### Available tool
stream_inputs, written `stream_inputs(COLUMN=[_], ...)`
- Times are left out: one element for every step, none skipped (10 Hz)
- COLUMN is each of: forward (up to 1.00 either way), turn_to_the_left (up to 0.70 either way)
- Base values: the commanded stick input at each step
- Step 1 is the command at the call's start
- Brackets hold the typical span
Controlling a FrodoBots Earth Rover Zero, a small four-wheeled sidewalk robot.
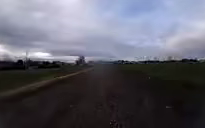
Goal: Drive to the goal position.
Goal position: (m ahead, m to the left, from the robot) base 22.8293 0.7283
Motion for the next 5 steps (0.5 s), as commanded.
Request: stream_inputs(forward=[0.85,0.85,0.85,0.85,0.85], turn_to_the_left=[0.00,0.00,0.00,0.00,0.00])
